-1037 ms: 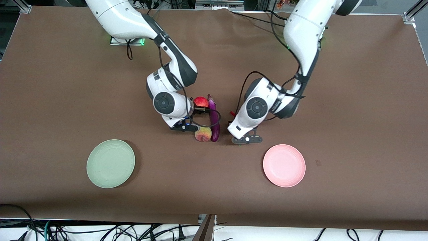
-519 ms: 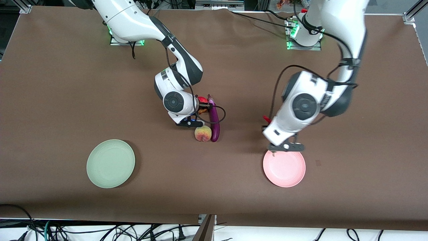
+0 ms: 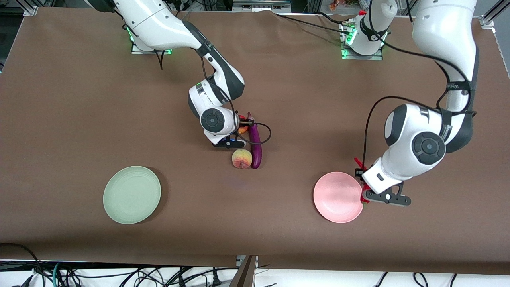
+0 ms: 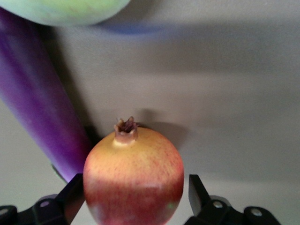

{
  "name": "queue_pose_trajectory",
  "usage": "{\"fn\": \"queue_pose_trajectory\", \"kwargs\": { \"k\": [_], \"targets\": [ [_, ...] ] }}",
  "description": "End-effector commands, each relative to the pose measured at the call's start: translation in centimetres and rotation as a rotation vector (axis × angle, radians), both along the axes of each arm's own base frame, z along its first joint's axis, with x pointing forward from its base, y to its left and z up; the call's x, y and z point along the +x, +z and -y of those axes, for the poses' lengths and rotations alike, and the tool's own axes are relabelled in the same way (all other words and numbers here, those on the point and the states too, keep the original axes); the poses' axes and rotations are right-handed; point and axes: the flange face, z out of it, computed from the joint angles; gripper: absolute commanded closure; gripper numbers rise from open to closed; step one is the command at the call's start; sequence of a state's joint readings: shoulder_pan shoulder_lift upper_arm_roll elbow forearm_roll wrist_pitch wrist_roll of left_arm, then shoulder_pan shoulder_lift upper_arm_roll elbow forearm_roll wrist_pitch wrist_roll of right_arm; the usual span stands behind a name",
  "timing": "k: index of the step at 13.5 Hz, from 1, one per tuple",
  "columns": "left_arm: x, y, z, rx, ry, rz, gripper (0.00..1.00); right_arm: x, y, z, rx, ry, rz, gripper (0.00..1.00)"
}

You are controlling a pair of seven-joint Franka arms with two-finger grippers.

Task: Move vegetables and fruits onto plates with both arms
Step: 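Carry the chili to the pink plate while the right gripper carries the pomegranate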

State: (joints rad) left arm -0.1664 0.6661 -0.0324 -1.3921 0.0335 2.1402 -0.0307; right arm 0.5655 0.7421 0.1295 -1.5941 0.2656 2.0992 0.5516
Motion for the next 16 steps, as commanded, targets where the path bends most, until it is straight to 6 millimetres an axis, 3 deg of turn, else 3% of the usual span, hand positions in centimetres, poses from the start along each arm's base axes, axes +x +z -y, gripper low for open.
{"fn": "queue_pose_trajectory", "kwargs": {
  "k": [1, 2, 4, 6, 7, 10, 12, 13, 16],
  "targets": [
    [2.0, -3.1, 1.5, -0.026, -0.035, 0.089, 0.98, 0.0, -0.1, 0.2, -0.002, 0.028, 0.019, 0.46],
    [2.5, -4.9, 1.5, -0.034, -0.033, 0.124, 0.98, 0.1, 0.2, 0.1, -0.004, 0.048, 0.029, 0.59],
    [2.5, -7.9, 1.5, -0.036, -0.034, 0.124, 0.98, 1.6, 1.9, 0.9, 0.012, 0.042, 0.056, 0.63],
    [2.0, -9.1, 2.1, -0.033, -0.047, 0.104, 0.97, 4.8, 6.1, 3.5, 0.037, 0.019, 0.080, 0.63],
    [1.5, -10.0, 1.7, -0.025, -0.058, 0.086, 0.92, 7.1, 7.7, 5.9, 0.037, 0.017, 0.093, 0.63],
    [1.0, -11.6, 1.5, -0.016, -0.067, 0.056, 0.68, 14.5, 10.7, 16.3, -0.011, 0.082, 0.224, 0.62],
    [1.0, -11.4, 1.3, -0.015, -0.066, 0.058, 0.07, 17.0, 10.8, 22.9, 0.015, 0.134, 0.251, 0.62],
    [1.2, -10.9, 0.9, -0.015, -0.063, 0.062, 0.00, 18.0, 10.3, 26.6, 0.028, 0.163, 0.256, 0.62],
    [1.4, -8.6, 0.4, -0.021, -0.047, 0.068, 0.00, 20.2, 7.5, 34.7, 0.046, 0.227, 0.324, 0.61]
  ]
}}
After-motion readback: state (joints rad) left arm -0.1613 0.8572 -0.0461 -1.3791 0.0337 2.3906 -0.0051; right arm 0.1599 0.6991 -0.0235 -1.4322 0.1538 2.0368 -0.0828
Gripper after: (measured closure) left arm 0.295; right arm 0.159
